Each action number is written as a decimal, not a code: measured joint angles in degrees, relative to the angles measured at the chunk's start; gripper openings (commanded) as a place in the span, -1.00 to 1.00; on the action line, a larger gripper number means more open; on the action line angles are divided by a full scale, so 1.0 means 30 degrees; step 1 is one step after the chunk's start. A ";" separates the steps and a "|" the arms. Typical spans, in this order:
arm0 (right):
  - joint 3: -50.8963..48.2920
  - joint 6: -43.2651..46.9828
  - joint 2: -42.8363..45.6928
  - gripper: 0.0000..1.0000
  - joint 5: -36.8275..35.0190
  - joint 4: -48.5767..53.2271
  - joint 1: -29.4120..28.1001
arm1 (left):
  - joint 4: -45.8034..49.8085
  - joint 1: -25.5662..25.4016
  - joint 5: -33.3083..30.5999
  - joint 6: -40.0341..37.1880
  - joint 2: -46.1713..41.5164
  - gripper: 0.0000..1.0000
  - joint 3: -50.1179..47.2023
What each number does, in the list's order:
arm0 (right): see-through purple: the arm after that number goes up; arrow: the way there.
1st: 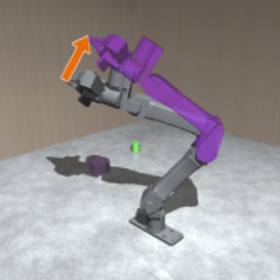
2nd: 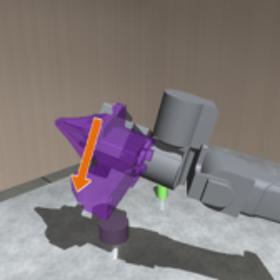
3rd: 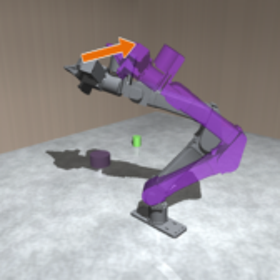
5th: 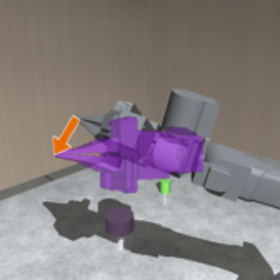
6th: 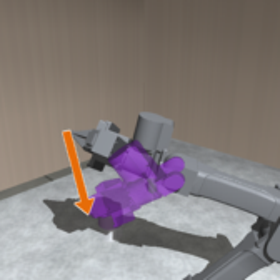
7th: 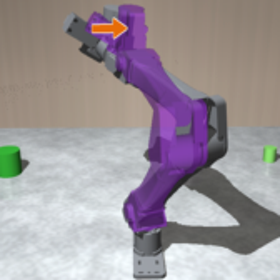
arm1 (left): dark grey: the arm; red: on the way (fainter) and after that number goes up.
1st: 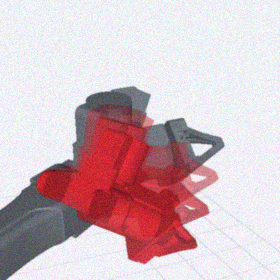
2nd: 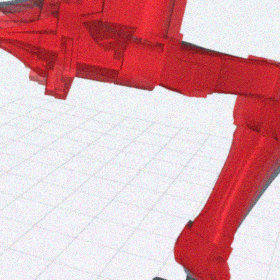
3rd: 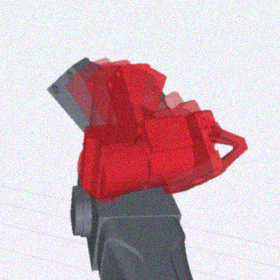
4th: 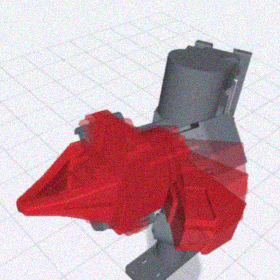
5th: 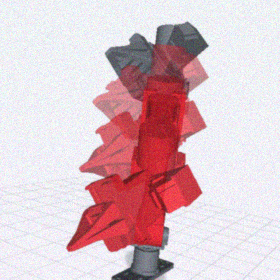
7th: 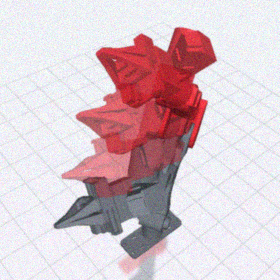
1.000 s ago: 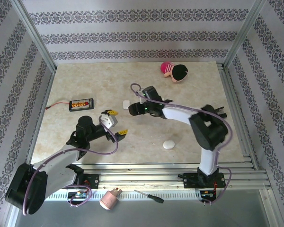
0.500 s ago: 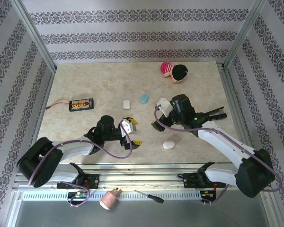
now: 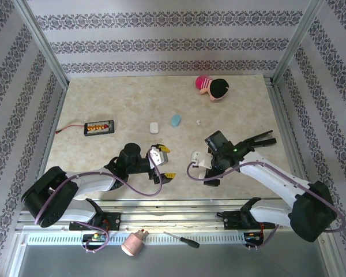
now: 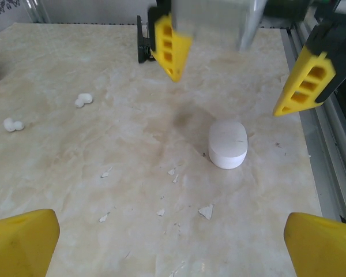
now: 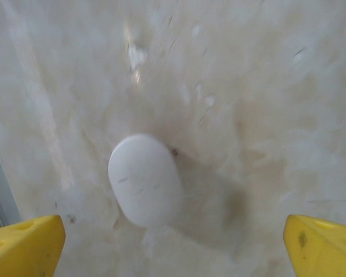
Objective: Insert the wireless bluetooth earbuds into the charging case
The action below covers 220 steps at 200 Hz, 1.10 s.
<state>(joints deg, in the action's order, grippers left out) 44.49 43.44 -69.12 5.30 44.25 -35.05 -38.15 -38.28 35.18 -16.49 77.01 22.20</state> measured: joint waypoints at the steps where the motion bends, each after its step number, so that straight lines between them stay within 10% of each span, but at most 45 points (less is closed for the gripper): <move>1: 0.0000 0.0022 -0.0036 0.88 -0.0015 0.0022 0.0000 | -0.0007 0.0000 -0.0015 -0.0007 -0.0007 0.99 -0.0015; 220: 0.0168 0.0510 -0.5064 -0.11 -0.0160 -0.1173 0.0022 | -0.3067 -0.0007 -0.2120 0.1632 -0.0284 0.99 -0.2280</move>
<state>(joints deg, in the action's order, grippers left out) 44.99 44.97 -84.31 4.82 40.73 -34.98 -47.35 -38.30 28.82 -11.60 76.16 15.35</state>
